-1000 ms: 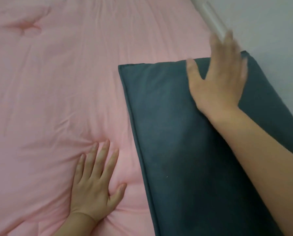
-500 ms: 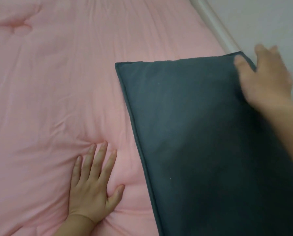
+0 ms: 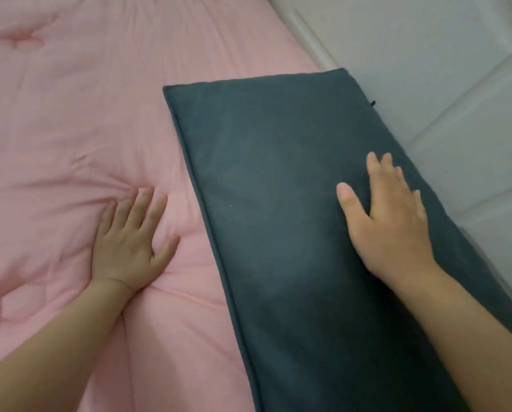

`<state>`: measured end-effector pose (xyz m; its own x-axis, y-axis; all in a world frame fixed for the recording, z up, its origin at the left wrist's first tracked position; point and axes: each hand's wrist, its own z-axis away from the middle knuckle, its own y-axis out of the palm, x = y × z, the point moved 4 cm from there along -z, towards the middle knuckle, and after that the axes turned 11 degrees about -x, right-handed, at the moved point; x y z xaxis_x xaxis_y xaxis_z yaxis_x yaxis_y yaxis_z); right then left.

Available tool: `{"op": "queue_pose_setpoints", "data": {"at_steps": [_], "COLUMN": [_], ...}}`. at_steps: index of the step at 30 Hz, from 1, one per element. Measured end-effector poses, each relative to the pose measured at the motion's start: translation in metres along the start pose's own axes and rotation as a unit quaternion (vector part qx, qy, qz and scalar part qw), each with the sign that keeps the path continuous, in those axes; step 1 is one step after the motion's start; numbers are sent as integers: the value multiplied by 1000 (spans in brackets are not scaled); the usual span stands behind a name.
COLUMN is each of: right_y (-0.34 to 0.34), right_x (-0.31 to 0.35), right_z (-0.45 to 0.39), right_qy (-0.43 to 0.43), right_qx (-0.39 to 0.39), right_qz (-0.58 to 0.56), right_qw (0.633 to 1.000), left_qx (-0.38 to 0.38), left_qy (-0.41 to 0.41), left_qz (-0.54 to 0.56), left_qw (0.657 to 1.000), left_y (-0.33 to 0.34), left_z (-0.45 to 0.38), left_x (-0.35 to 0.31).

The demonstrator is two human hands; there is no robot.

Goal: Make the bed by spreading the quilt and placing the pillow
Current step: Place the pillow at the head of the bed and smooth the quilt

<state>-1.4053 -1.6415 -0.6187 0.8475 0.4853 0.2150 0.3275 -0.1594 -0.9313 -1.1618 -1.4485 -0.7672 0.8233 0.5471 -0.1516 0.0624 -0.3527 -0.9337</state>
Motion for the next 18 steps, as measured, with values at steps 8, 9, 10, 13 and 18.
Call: {"op": "queue_pose_setpoints", "data": {"at_steps": [8,9,10,13,18], "right_y": [0,-7,-13,-20,-36], "right_x": [-4,-2,1,3,4], "right_z": [122,129,141,189,241], "right_qy": [-64,-72,-77,-79,-134], "right_qx": [93,86,79,120,167], "right_qz": [95,99,104,117,121], "right_qw": [989,989,988,983,969], "left_qx": [111,125,138,165,191], "left_qy": [17,35,48,44,66], "left_qz": [14,7,2,15,26], "left_qw": [994,992,989,985,979], "left_y": [-68,-78,-90,-115,-135], "left_z": [108,134,160,221,285], "left_x": [-18,-15,-11,-5,-10]}}
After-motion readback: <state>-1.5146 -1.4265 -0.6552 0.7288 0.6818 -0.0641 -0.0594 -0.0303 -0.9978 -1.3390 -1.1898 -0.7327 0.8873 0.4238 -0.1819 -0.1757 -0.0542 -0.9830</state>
